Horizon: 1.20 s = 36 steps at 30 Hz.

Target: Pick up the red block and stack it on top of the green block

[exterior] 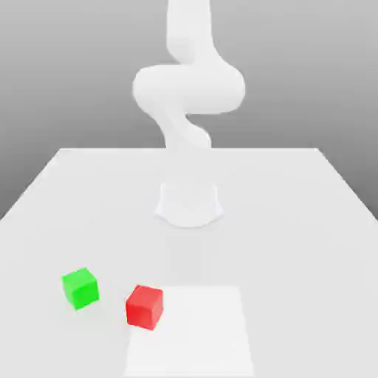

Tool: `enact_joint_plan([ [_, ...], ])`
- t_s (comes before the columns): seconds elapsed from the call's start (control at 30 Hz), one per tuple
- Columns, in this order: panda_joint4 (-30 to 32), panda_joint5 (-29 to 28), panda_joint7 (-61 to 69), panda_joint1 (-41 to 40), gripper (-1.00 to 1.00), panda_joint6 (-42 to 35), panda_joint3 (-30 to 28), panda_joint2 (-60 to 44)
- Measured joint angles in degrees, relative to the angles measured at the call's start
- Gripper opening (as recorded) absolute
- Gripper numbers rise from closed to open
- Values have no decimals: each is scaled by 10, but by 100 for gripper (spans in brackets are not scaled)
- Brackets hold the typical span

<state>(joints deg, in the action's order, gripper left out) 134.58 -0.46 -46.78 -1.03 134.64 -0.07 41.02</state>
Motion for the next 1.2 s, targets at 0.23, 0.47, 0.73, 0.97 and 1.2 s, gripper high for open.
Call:
enact_joint_plan([
  [0.23,86,-12,-28,-30,0,90,-8,-153],
  [0.47,168,-15,-49,-53,0,175,-23,-299],
  [0.73,229,15,-43,-73,0,285,-30,-465],
  [0.97,219,29,-33,-81,-100,354,-17,-547],
  [1.2,225,19,-40,-80,-100,316,-21,-502],
])
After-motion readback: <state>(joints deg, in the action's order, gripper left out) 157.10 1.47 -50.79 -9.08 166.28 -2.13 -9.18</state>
